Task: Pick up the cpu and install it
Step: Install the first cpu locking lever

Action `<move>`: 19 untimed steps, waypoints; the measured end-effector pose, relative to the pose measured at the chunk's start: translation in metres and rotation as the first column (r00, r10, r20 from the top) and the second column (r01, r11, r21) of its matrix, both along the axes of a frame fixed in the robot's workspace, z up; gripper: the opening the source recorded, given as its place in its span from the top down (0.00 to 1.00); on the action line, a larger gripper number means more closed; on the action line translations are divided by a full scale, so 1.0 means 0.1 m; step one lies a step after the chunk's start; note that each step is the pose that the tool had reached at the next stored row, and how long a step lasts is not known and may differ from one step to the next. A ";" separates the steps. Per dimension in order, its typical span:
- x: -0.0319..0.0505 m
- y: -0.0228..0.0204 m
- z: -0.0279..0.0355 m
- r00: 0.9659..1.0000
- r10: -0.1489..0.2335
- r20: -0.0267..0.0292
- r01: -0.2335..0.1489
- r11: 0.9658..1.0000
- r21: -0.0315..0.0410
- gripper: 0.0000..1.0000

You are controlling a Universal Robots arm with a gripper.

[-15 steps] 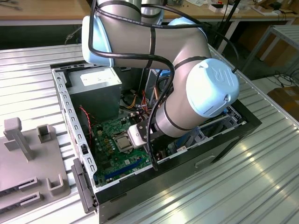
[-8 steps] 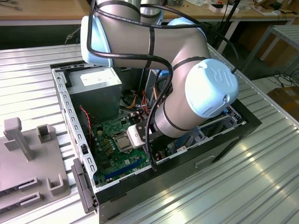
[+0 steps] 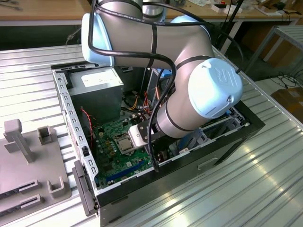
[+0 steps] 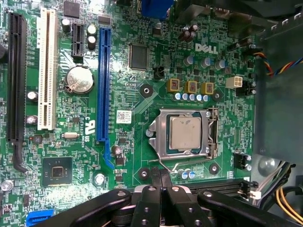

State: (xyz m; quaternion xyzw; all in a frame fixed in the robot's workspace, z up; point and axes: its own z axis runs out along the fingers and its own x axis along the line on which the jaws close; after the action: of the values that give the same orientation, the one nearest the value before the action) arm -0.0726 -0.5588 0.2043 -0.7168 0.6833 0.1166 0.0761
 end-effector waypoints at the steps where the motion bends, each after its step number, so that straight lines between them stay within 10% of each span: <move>1: 0.000 0.004 0.005 1.000 0.000 0.000 0.000 1.000 0.000 0.89; 19: 0.000 0.051 0.089 1.000 0.000 -0.001 0.000 1.000 0.004 0.89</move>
State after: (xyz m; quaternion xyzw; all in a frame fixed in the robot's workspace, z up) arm -0.0726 -0.5537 0.2132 -0.7165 0.6831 0.1185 0.0772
